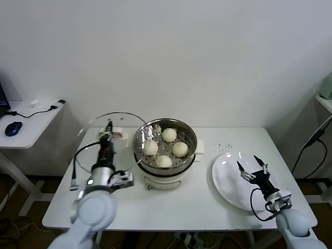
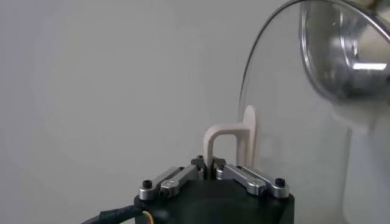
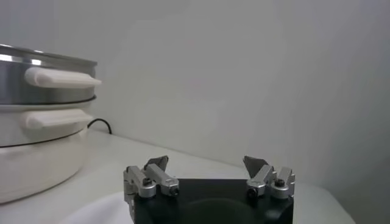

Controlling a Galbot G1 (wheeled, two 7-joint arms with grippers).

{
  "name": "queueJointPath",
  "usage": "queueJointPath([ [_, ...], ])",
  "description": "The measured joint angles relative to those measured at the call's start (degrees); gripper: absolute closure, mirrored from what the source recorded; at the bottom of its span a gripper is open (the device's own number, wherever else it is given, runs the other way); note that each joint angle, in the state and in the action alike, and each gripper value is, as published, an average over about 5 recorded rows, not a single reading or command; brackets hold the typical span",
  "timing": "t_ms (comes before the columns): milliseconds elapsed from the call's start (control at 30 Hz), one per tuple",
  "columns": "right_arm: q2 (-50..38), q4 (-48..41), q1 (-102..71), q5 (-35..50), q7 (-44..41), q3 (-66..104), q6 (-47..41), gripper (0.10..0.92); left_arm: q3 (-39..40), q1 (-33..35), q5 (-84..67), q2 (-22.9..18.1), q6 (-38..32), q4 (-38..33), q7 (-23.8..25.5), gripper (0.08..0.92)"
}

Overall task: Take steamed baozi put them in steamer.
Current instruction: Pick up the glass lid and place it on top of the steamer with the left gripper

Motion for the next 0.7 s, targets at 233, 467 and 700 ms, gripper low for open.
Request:
queueJointPath([
  [233, -0.01, -0.16, -0.18, -0.07, 0.02, 0.81, 0.10, 0.203, 7.80, -6.14, 4.40, -6.57, 2.14, 5.69, 1.85, 0.852],
  [467, 0.35, -0.28, -0.42, -0.19, 0.02, 1.45, 0.28, 0.203, 12.22, -10.25, 5.70, -11.22, 3.17, 11.43, 1.36, 0.852],
  [700, 0.79, -0.34, -0.63, -0.48, 0.02, 1.79, 0.41, 0.203, 14.21, -12.11, 5.75, -14.44, 3.21, 16.59, 0.33, 0.852],
])
